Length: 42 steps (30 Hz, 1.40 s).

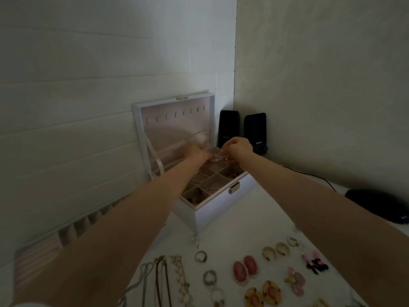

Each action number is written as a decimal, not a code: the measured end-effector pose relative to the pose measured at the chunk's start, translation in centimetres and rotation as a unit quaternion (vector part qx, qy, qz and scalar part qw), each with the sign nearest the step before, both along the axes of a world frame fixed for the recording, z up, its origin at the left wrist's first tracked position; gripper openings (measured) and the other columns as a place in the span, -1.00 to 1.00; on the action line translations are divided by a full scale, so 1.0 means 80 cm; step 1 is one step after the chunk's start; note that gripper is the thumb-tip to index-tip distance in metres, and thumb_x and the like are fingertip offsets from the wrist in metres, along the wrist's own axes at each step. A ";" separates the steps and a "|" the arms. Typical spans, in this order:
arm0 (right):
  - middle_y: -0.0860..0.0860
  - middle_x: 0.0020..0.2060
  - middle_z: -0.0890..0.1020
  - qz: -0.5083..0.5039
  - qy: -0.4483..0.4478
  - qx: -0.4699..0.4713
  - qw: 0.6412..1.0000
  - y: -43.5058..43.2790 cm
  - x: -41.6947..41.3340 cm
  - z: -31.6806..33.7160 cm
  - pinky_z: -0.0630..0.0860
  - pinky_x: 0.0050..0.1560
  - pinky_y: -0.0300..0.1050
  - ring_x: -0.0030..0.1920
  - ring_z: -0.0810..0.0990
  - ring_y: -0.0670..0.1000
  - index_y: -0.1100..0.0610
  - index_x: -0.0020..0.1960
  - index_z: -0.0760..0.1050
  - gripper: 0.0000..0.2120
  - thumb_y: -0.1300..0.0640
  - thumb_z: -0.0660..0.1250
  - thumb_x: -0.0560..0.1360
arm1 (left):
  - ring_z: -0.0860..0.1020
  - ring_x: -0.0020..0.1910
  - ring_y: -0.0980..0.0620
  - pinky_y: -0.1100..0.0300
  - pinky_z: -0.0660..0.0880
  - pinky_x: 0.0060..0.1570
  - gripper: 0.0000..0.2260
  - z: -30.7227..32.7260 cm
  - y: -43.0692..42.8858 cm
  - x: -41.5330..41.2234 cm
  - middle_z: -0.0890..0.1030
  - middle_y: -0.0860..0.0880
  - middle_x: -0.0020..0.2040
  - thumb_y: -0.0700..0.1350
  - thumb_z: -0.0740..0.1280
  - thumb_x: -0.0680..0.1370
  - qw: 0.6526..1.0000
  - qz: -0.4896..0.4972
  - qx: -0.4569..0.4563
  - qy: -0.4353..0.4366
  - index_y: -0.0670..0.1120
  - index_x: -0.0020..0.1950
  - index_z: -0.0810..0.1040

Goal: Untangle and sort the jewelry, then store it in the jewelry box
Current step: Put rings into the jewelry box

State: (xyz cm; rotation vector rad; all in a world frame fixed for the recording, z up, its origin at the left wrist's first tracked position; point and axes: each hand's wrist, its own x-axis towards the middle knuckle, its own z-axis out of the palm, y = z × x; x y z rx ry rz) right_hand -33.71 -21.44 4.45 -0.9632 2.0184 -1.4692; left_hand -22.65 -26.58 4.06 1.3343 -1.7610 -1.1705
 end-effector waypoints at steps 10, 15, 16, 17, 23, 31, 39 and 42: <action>0.16 -0.09 0.65 0.020 0.157 0.043 0.986 0.004 0.000 -0.013 0.63 -0.05 0.08 -0.12 0.65 0.13 0.18 -0.04 0.64 -0.88 0.24 0.33 0.49 | 0.57 -0.06 -0.10 0.03 0.56 0.02 -0.91 -0.008 0.005 0.009 0.58 -0.16 -0.03 -0.18 0.23 0.56 0.989 0.001 -0.105 -0.106 -0.13 0.02 0.50; 0.13 -0.04 0.65 0.063 0.184 0.026 0.981 0.041 0.013 0.003 0.61 0.04 0.04 -0.05 0.63 0.11 0.17 -0.01 0.65 -0.86 0.26 0.33 0.49 | 0.59 -0.02 -0.14 -0.05 0.57 0.06 -0.87 0.009 0.036 0.032 0.59 -0.16 -0.01 -0.18 0.22 0.57 0.991 -0.023 -0.109 -0.081 -0.14 0.07 0.52; 0.12 -0.04 0.65 0.071 0.188 0.019 0.980 0.050 0.016 0.007 0.60 0.06 0.03 -0.06 0.62 0.10 0.17 -0.02 0.65 -0.86 0.27 0.33 0.49 | 0.60 -0.01 -0.14 -0.06 0.57 0.05 -0.87 0.013 0.045 0.038 0.59 -0.17 0.00 -0.19 0.22 0.58 0.992 -0.030 -0.106 -0.068 -0.15 0.08 0.51; 0.12 -0.04 0.65 0.077 0.186 0.013 0.980 0.060 0.019 0.010 0.60 0.06 0.02 -0.08 0.62 0.08 0.18 -0.04 0.66 -0.87 0.28 0.33 0.50 | 0.61 -0.02 -0.14 -0.06 0.58 0.04 -0.87 0.016 0.054 0.045 0.60 -0.17 0.00 -0.19 0.22 0.59 0.992 -0.035 -0.107 -0.058 -0.15 0.08 0.51; 0.07 -0.02 0.64 0.139 0.214 0.003 0.967 0.127 0.054 0.029 0.55 0.11 -0.12 -0.10 0.59 -0.02 0.19 0.03 0.64 -0.84 0.28 0.33 0.50 | 0.60 -0.06 -0.03 0.11 0.55 0.05 -0.92 0.023 0.113 0.093 0.62 -0.07 -0.07 -0.20 0.28 0.55 0.974 -0.085 -0.180 -0.110 -0.08 -0.04 0.56; 0.05 0.25 0.55 0.214 0.443 0.114 0.863 0.169 0.070 0.003 0.45 0.18 -0.10 0.23 0.50 0.08 0.09 0.28 0.53 -0.62 0.33 0.22 0.52 | 0.53 0.00 0.00 0.09 0.48 0.03 -0.76 0.005 0.162 0.132 0.60 -0.02 -0.02 0.07 0.38 0.48 0.878 -0.195 -0.294 -0.323 -0.07 0.00 0.61; 0.10 0.30 0.45 0.194 0.446 0.097 0.868 0.162 0.054 -0.026 0.44 0.22 0.09 0.25 0.47 0.14 0.07 0.29 0.50 -0.66 0.17 0.31 0.52 | 0.51 0.12 -0.05 0.11 0.41 0.03 -0.72 -0.011 0.164 0.127 0.58 -0.07 0.12 -0.04 0.37 0.51 0.862 -0.162 -0.328 -0.351 -0.11 0.17 0.49; 0.14 0.26 0.41 0.181 0.433 0.097 0.878 0.155 0.056 -0.032 0.43 0.17 0.00 0.19 0.49 0.17 0.17 0.29 0.46 -0.63 0.10 0.35 0.52 | 0.54 0.10 -0.05 0.19 0.36 -0.06 -0.79 -0.017 0.160 0.126 0.60 -0.08 0.08 -0.11 0.33 0.55 0.866 -0.160 -0.325 -0.345 -0.14 0.16 0.53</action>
